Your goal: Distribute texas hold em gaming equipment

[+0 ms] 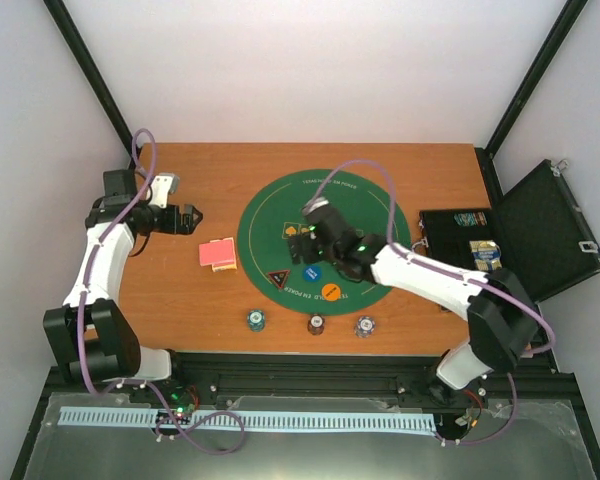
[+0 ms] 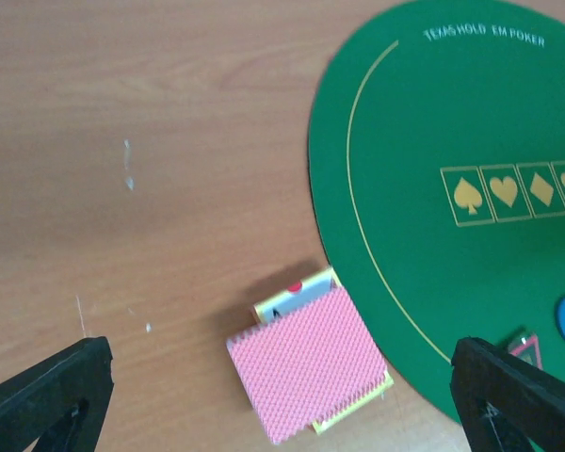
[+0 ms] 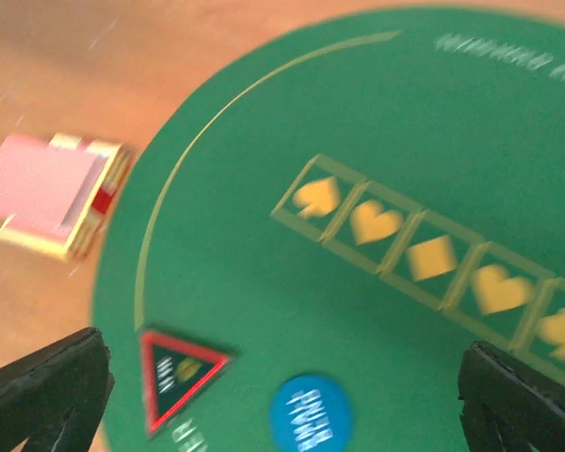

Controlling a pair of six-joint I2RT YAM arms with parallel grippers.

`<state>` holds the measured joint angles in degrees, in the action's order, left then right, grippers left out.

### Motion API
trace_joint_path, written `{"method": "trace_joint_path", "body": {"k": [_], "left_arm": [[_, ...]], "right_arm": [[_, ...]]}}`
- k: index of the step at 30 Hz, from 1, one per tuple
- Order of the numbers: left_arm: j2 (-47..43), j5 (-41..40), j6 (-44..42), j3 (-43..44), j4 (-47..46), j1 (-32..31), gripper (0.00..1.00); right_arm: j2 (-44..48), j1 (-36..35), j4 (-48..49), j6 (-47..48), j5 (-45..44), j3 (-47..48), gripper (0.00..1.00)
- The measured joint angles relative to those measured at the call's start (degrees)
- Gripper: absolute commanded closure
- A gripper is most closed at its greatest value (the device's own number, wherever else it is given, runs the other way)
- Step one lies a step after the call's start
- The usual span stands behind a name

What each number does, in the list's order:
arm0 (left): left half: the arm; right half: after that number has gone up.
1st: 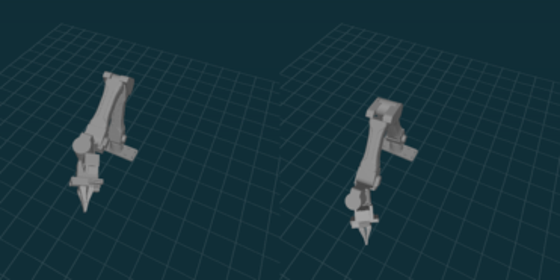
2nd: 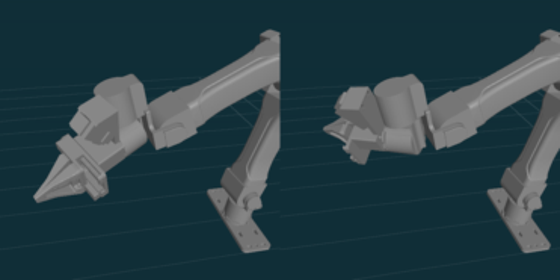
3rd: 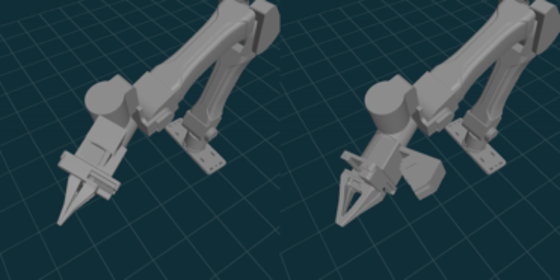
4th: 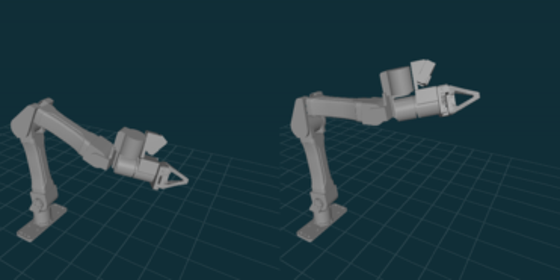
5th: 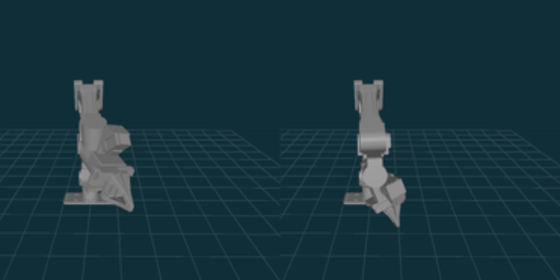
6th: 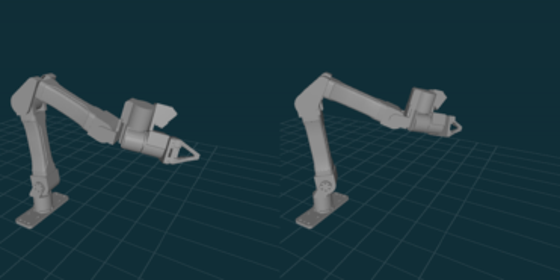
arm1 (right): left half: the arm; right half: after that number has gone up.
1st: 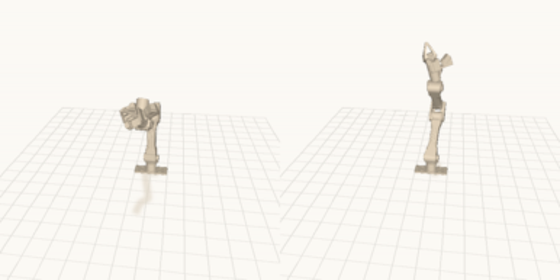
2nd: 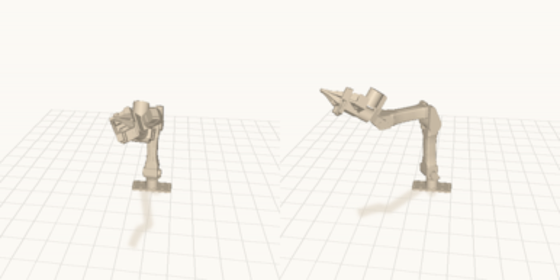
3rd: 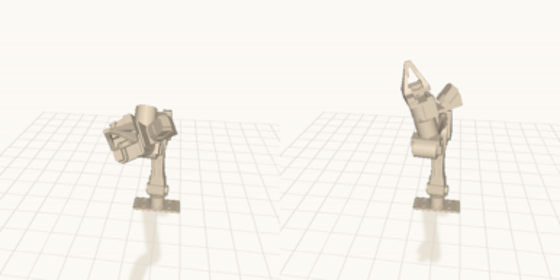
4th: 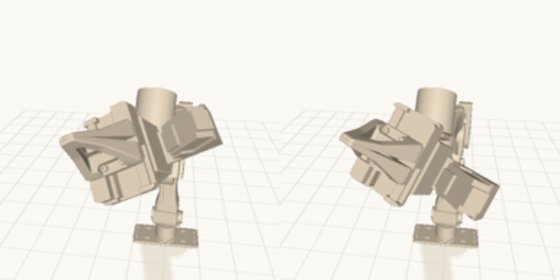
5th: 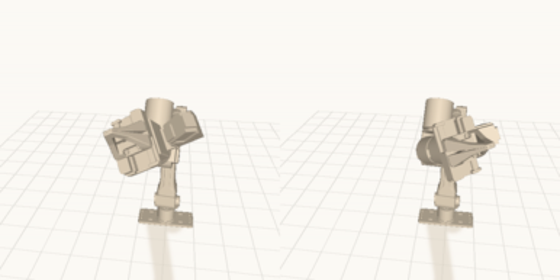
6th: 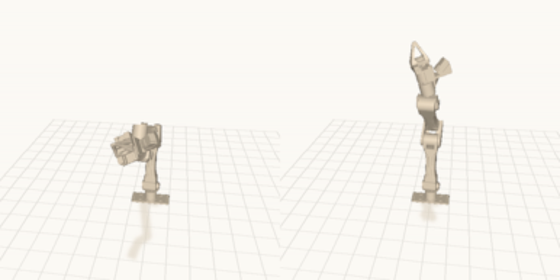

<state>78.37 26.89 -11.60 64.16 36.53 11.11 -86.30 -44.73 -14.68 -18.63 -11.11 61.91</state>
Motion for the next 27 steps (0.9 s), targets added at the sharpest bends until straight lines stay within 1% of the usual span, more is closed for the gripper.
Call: {"method": "trace_joint_path", "body": {"k": [2,5,9,14,23,27], "left_arm": [[0.0,1.0,-1.1,0.0,2.9,0.8,0.00],[0.0,2.4,-2.8,0.0,6.0,1.3,0.00],[-0.4,4.7,-4.8,0.1,9.7,1.4,0.00],[-1.5,5.7,-6.1,0.1,11.6,1.4,0.00],[-1.9,5.9,-6.2,0.1,11.6,1.4,0.00],[-1.9,5.7,-6.2,0.1,11.3,1.4,0.00]], "right_arm": [[-2.8,-4.5,-2.4,-1.8,-0.5,1.6,0.05],[-7.3,-9.5,-5.1,-4.4,-0.9,4.3,0.08],[-12.8,-13.5,-7.2,-8.3,-0.2,6.6,0.14],[-17.2,-15.1,-8.5,-11.0,1.3,6.6,0.25],[-20.8,-15.4,-9.6,-11.4,2.1,7.1,0.31],[-24.1,-15.3,-9.8,-10.7,2.7,8.3,0.37]]}}
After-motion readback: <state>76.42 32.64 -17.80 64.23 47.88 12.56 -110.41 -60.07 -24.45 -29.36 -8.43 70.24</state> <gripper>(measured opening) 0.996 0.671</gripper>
